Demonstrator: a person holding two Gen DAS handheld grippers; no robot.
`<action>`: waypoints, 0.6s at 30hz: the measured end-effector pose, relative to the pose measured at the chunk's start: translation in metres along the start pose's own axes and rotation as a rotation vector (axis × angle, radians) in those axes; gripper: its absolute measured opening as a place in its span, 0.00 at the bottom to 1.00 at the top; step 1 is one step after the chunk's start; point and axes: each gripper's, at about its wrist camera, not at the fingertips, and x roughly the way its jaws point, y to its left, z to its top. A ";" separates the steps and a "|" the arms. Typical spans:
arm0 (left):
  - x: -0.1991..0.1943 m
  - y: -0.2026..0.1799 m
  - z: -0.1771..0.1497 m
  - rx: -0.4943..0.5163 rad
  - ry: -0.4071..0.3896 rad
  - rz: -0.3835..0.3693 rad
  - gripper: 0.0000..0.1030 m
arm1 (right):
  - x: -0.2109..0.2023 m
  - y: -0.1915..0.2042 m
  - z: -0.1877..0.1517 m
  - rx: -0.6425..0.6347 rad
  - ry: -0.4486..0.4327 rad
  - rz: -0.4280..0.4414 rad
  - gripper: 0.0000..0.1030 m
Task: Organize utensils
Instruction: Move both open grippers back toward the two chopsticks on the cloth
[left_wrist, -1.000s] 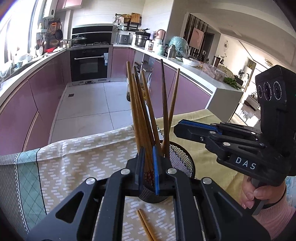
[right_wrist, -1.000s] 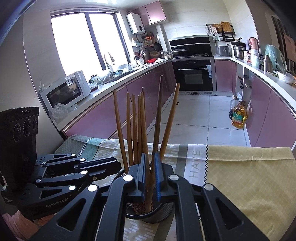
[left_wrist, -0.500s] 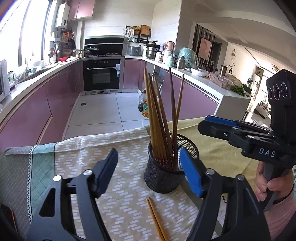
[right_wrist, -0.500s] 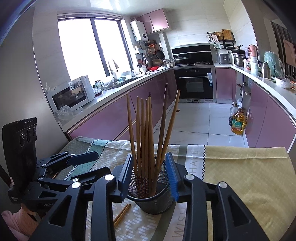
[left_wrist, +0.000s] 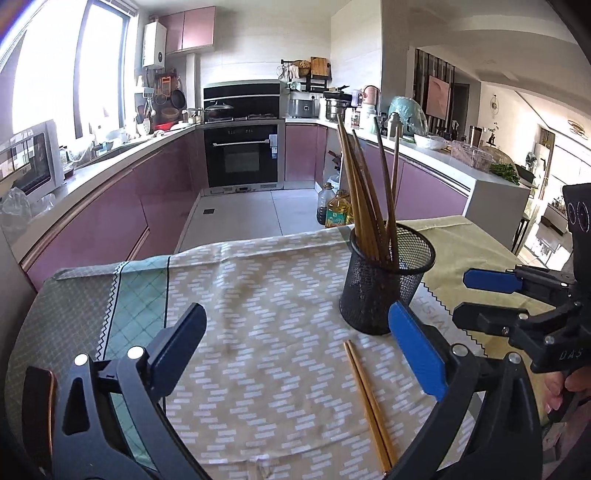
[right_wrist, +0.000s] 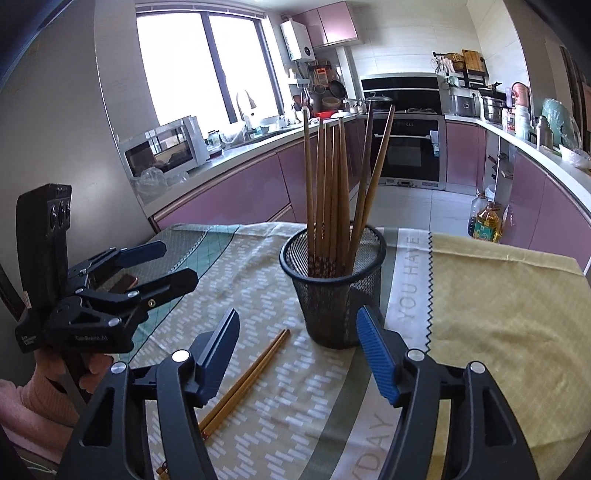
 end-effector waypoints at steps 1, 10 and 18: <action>-0.001 0.001 -0.004 -0.002 0.006 0.007 0.95 | 0.003 0.000 -0.005 0.004 0.013 0.001 0.62; -0.007 0.001 -0.031 0.019 0.036 0.037 0.95 | 0.022 0.012 -0.031 0.017 0.078 0.002 0.62; -0.007 0.001 -0.048 0.016 0.071 0.054 0.95 | 0.030 0.026 -0.045 0.002 0.114 0.005 0.62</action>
